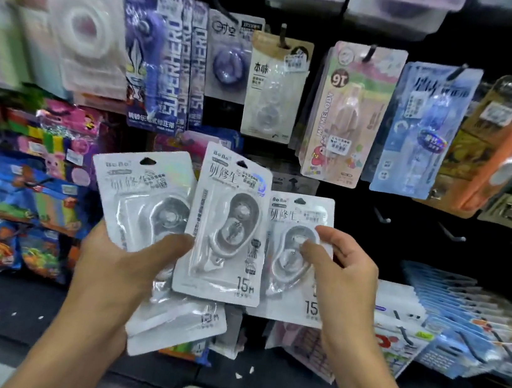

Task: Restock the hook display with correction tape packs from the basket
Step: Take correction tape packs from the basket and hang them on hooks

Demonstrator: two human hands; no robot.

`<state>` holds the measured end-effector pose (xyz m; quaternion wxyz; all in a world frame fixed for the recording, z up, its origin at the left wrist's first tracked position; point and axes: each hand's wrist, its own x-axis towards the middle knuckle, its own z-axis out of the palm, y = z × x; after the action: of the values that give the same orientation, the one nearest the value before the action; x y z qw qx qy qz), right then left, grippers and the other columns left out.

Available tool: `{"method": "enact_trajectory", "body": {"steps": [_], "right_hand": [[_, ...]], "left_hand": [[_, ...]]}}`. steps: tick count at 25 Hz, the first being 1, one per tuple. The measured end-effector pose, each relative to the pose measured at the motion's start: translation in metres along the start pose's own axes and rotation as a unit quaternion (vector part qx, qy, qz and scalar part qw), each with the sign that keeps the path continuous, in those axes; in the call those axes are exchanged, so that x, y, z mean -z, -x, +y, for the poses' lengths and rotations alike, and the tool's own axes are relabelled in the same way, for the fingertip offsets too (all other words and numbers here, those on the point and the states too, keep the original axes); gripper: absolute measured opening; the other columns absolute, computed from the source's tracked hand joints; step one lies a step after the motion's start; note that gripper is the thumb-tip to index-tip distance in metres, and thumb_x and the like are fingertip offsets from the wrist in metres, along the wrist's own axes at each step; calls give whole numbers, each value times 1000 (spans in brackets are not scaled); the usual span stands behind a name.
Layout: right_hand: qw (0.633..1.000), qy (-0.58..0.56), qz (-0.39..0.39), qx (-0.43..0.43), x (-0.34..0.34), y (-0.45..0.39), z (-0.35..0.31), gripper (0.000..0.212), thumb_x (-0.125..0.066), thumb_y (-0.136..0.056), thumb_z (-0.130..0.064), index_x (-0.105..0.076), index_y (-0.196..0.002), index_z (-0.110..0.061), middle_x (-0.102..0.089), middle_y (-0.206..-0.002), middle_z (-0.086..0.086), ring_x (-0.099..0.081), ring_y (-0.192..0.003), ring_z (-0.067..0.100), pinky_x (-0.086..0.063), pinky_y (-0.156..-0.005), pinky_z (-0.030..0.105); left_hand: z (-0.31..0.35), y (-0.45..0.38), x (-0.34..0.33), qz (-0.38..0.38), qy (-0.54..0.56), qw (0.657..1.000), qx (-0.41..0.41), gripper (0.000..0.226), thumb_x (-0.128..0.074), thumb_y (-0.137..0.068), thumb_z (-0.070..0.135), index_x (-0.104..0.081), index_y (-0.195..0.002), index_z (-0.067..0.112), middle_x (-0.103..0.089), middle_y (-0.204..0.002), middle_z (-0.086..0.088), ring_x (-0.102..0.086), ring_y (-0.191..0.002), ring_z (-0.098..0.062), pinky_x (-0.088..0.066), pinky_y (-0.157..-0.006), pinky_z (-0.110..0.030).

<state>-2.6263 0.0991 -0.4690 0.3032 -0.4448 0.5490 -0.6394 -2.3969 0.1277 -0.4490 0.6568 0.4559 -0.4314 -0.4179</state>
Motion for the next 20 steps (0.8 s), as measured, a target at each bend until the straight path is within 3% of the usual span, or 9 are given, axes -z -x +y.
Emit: {"method": "enact_trajectory", "body": {"steps": [2,7,11,15,16,18,20], "right_hand": [[1000,-5,-8,-11,-1,-3,-3,21,-74,-88,-26,-69,-104,-39,-67,-113,-20,-59,-114,2,-45,-83,21],[999,11,-16,-32,-4,-15,-19,24,-76,-86,-22,-73,-108,-29,-71,-110,-8,-66,-108,18,-55,-90,41],[998,62,-29,-15,1,-14,-15,23,-72,-89,-26,-70,-111,-32,-67,-117,-11,-63,-108,12,-49,-82,29],[954,290,-53,64,-9,-10,-16,42,-53,-100,-45,-52,-140,-30,-40,-151,-9,-39,-138,16,-38,-105,33],[957,269,-71,78,-11,-6,-15,43,-54,-97,-54,-50,-136,-37,-42,-148,-13,-42,-136,11,-42,-103,30],[982,36,-183,-6,-15,11,-13,48,-71,-79,-65,-54,-119,-44,-64,-125,-17,-64,-113,2,-53,-83,16],[951,-149,-250,-100,-16,21,-2,59,-90,-69,-39,-58,-119,-40,-75,-114,-2,-74,-102,17,-61,-78,29]], "left_hand": [[-4,1,-4,-3,-4,1000,16,38,-80,-76,2,-71,-105,25,-80,-92,1,-78,-82,-21,-61,-65,-38],[-7,0,-9,-9,31,999,30,37,-76,-79,-1,-71,-109,21,-80,-92,-3,-78,-77,-23,-59,-51,-29],[-10,-1,-10,19,76,996,37,35,-76,-80,1,-72,-107,22,-80,-97,-4,-78,-82,-25,-63,-61,-39],[-16,0,-14,34,113,991,58,32,-76,-81,4,-73,-107,23,-80,-97,-6,-78,-83,-26,-62,-57,-37],[-18,1,-18,33,117,990,67,33,-77,-81,6,-73,-109,23,-80,-97,-5,-78,-83,-25,-61,-55,-35],[-23,2,-25,20,116,990,83,36,-78,-81,8,-71,-112,24,-80,-99,-2,-78,-84,-23,-61,-55,-33],[-28,4,-31,-6,106,990,94,40,-81,-77,14,-71,-114,26,-80,-103,0,-78,-89,-24,-63,-64,-39]]}}
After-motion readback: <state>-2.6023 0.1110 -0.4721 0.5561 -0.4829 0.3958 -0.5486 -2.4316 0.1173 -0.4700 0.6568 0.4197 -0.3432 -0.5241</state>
